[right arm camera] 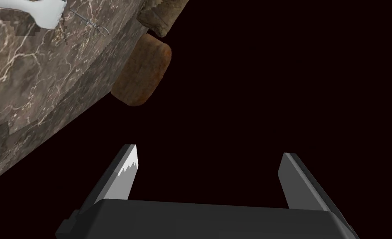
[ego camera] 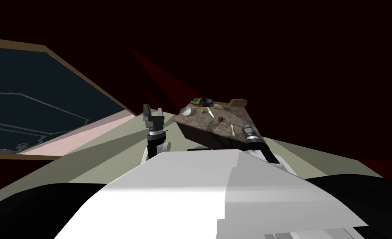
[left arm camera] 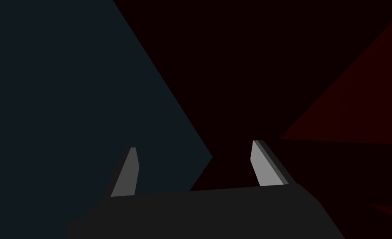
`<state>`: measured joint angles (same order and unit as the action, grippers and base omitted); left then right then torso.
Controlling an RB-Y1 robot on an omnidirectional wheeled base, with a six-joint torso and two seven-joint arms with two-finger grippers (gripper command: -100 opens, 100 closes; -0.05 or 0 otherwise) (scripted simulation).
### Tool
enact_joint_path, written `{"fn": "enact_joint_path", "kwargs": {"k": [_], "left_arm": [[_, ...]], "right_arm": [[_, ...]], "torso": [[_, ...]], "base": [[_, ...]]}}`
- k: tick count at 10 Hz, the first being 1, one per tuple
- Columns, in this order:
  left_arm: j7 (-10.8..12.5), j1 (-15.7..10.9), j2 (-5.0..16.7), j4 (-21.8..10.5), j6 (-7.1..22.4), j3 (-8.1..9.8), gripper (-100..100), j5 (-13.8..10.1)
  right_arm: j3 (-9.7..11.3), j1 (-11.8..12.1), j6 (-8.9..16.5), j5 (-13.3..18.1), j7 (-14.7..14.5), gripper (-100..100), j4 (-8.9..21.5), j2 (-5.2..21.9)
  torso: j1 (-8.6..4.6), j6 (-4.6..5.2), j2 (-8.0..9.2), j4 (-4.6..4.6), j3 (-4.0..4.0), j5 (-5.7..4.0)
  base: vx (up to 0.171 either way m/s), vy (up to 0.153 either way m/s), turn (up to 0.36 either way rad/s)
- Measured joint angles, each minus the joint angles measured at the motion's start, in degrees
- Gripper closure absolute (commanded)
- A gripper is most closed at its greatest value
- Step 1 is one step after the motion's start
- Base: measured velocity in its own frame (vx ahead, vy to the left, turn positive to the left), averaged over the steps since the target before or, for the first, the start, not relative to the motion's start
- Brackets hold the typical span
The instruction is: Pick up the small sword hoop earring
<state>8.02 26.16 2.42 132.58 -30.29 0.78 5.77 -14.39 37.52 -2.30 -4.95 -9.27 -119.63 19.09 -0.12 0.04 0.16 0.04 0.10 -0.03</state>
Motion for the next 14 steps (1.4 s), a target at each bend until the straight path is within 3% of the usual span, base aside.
{"fn": "enact_joint_path", "kwargs": {"k": [7,14], "left_arm": [[0.0,0.0,0.0,0.0,0.0,0.0,0,0.0],[0.0,0.0,0.0,0.0,0.0,0.0,0,0.0]], "right_arm": [[-3.7,2.6,8.6,-3.7,-0.4,-100,4.4,6.8],[-6.9,6.1,19.5,-7.7,-0.9,-100,7.0,13.9]], "torso": [[0.02,-0.05,-0.13,-0.03,-0.07,0.01],[0.08,-0.04,-0.19,-0.04,-0.11,0.02]], "base": [[-0.025,0.002,0.186],[-0.012,0.013,0.2]]}}
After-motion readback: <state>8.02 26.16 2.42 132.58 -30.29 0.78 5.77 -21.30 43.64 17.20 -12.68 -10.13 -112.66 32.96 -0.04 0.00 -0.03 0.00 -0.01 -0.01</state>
